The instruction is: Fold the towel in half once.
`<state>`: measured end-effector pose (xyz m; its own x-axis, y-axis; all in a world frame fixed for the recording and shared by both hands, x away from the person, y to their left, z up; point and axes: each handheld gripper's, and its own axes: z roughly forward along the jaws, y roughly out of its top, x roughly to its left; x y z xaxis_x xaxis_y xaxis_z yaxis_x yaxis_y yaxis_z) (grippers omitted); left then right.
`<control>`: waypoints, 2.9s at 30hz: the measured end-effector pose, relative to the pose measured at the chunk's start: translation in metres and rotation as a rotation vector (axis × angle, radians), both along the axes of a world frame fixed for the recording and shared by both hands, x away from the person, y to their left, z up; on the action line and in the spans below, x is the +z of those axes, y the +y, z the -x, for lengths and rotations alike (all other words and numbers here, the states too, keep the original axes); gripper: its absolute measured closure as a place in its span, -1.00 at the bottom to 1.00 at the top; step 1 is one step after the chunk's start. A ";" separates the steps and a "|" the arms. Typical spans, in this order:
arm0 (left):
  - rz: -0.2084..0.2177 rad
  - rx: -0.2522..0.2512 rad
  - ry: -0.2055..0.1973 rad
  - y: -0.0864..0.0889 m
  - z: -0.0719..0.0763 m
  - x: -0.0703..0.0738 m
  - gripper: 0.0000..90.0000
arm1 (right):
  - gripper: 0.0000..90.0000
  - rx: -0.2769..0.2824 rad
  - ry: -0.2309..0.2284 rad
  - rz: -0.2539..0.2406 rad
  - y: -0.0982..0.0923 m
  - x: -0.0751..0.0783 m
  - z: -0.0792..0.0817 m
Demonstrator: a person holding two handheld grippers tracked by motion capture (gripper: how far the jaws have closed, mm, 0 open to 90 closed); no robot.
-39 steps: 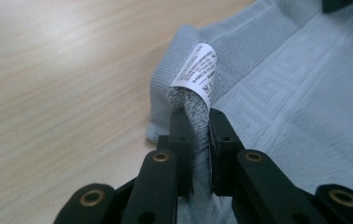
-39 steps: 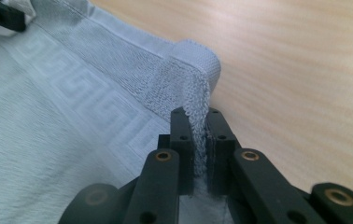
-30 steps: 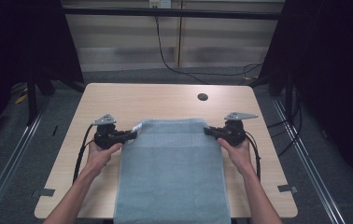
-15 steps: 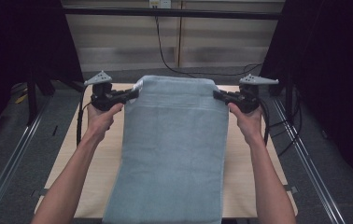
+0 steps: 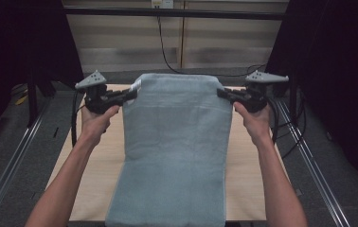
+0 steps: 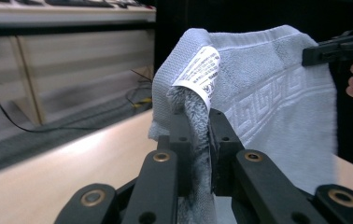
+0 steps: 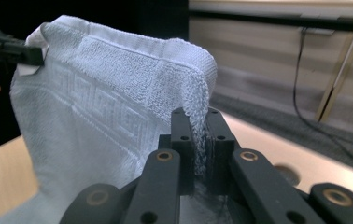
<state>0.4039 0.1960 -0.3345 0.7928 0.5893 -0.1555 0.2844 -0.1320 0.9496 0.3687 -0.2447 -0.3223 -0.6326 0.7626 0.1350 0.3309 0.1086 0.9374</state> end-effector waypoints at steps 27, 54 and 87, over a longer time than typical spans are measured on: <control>-0.100 -0.139 0.217 0.038 0.146 -0.104 0.83 | 0.88 0.192 0.228 0.059 0.026 -0.106 0.175; -0.243 -0.106 0.343 0.002 0.081 -0.174 0.81 | 0.86 0.090 0.364 0.298 0.028 -0.171 0.099; -0.228 0.073 0.324 -0.011 -0.026 -0.178 0.81 | 0.87 -0.080 0.366 0.160 0.026 -0.184 -0.041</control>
<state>0.4296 0.1854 -0.5125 0.6790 0.6906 -0.2493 0.5806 -0.2972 0.7580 0.4098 -0.2189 -0.5064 -0.5029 0.8369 0.2161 0.6532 0.2042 0.7292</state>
